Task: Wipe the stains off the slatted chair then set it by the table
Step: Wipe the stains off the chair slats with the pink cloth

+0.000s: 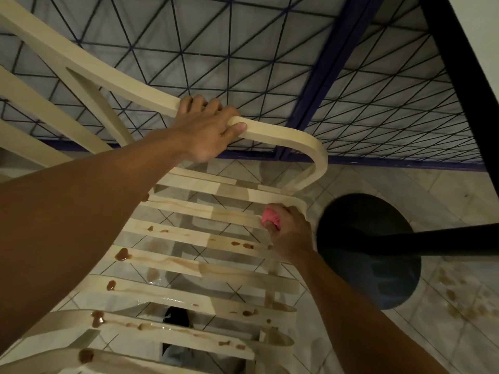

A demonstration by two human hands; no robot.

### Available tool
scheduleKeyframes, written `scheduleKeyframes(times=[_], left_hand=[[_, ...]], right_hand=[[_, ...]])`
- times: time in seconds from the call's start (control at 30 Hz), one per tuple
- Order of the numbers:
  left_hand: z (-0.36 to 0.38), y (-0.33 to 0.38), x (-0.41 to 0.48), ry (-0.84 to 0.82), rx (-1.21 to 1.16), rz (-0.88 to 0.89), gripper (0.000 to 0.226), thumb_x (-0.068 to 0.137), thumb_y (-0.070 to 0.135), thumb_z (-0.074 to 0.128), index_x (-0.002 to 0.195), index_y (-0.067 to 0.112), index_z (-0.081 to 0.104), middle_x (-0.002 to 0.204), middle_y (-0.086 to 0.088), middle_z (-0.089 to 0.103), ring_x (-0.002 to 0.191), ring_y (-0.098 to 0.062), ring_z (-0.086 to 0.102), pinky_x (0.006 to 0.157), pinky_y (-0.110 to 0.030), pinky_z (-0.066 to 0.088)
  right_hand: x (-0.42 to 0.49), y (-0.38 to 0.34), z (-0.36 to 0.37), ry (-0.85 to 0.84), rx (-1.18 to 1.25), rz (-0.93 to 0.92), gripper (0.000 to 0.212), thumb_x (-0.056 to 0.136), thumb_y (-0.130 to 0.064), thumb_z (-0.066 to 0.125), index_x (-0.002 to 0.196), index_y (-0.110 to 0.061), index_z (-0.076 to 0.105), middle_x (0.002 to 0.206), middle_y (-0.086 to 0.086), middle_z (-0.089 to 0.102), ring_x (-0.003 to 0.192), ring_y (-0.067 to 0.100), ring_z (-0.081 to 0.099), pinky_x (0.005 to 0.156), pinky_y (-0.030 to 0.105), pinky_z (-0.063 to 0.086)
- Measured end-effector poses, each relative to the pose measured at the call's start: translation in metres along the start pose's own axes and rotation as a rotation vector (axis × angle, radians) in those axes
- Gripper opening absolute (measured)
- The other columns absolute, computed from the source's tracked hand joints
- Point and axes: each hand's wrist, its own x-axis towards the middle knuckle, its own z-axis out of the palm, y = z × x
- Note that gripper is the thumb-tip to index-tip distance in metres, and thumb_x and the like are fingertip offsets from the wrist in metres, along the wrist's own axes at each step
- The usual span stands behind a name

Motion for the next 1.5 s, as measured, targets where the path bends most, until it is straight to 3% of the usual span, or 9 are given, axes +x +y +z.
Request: scheduleKeyframes(times=[0.37,0.53,0.67,0.8,0.93,1.13,1.3,1.4,1.5], left_hand=[[-0.001,-0.002,0.002,-0.029,0.039,-0.012,0.052,0.101,0.058,0.013,0.138,0.031,0.037,0.125,-0.003,0.043,0.120,-0.030,0.034,0.108,-0.047,0.017],[0.000,-0.002,0.003,-0.026,0.065,-0.009,0.052,0.101,0.057,0.013,0.138,0.029,0.037,0.126,-0.005,0.043,0.118,-0.031,0.035,0.107,-0.048,0.018],[0.001,-0.001,0.003,-0.022,0.069,-0.011,0.052,0.101,0.057,0.013,0.137,0.029,0.037,0.126,-0.005,0.043,0.118,-0.031,0.035,0.107,-0.048,0.017],[0.001,-0.001,0.003,-0.031,0.063,-0.011,0.052,0.101,0.057,0.013,0.137,0.028,0.036,0.126,-0.005,0.042,0.118,-0.030,0.035,0.106,-0.048,0.017],[0.000,-0.001,0.003,-0.038,0.062,-0.011,0.051,0.101,0.057,0.013,0.137,0.029,0.036,0.124,-0.004,0.042,0.117,-0.030,0.034,0.106,-0.047,0.017],[-0.001,-0.002,0.002,-0.039,0.059,-0.003,0.052,0.101,0.057,0.012,0.136,0.028,0.037,0.119,-0.002,0.040,0.116,-0.030,0.034,0.106,-0.048,0.018],[0.000,-0.002,0.003,-0.045,0.055,-0.011,0.052,0.100,0.058,0.011,0.135,0.029,0.037,0.124,-0.004,0.042,0.118,-0.030,0.034,0.107,-0.048,0.017],[0.000,-0.002,0.003,-0.040,0.058,-0.005,0.052,0.101,0.058,0.011,0.135,0.029,0.037,0.123,-0.004,0.041,0.118,-0.030,0.034,0.107,-0.048,0.017],[0.000,-0.002,0.002,-0.029,0.057,-0.007,0.052,0.101,0.057,0.012,0.136,0.028,0.037,0.123,-0.005,0.042,0.118,-0.031,0.034,0.107,-0.048,0.017]], right_hand=[[0.005,0.030,-0.013,-0.026,0.222,0.121,0.041,0.088,-0.038,0.067,0.128,-0.034,0.057,0.123,-0.006,0.055,0.111,0.017,0.056,0.094,0.040,0.053],[0.004,0.020,-0.001,0.082,0.300,0.193,0.039,0.090,-0.027,0.070,0.127,-0.027,0.059,0.123,0.000,0.052,0.113,0.023,0.055,0.093,0.040,0.054],[0.005,0.005,0.010,0.141,0.172,0.178,0.039,0.091,-0.027,0.069,0.128,-0.029,0.057,0.128,0.010,0.049,0.118,0.032,0.049,0.102,0.051,0.044],[0.007,-0.017,0.019,0.115,-0.025,0.150,0.035,0.096,-0.034,0.061,0.130,-0.032,0.053,0.131,0.018,0.045,0.125,0.039,0.041,0.108,0.050,0.033],[0.000,-0.019,0.026,0.104,-0.162,0.030,0.032,0.100,-0.038,0.051,0.132,-0.032,0.050,0.130,0.021,0.043,0.125,0.038,0.039,0.109,0.047,0.032],[-0.005,0.015,0.018,0.085,-0.009,-0.236,0.047,0.098,-0.051,0.039,0.137,-0.030,0.056,0.133,0.011,0.052,0.121,0.030,0.049,0.097,0.051,0.049],[0.001,0.039,-0.016,-0.093,0.290,-0.115,0.038,0.089,-0.031,0.064,0.122,-0.050,0.061,0.134,-0.009,0.052,0.117,0.018,0.059,0.085,0.045,0.060],[0.006,0.047,-0.017,-0.104,0.334,-0.047,0.035,0.079,-0.034,0.063,0.111,-0.048,0.067,0.122,-0.007,0.063,0.113,0.017,0.063,0.090,0.043,0.059],[0.005,0.033,-0.007,-0.051,0.313,0.001,0.026,0.085,-0.020,0.068,0.104,-0.039,0.071,0.105,-0.009,0.068,0.100,0.017,0.068,0.082,0.041,0.061]])
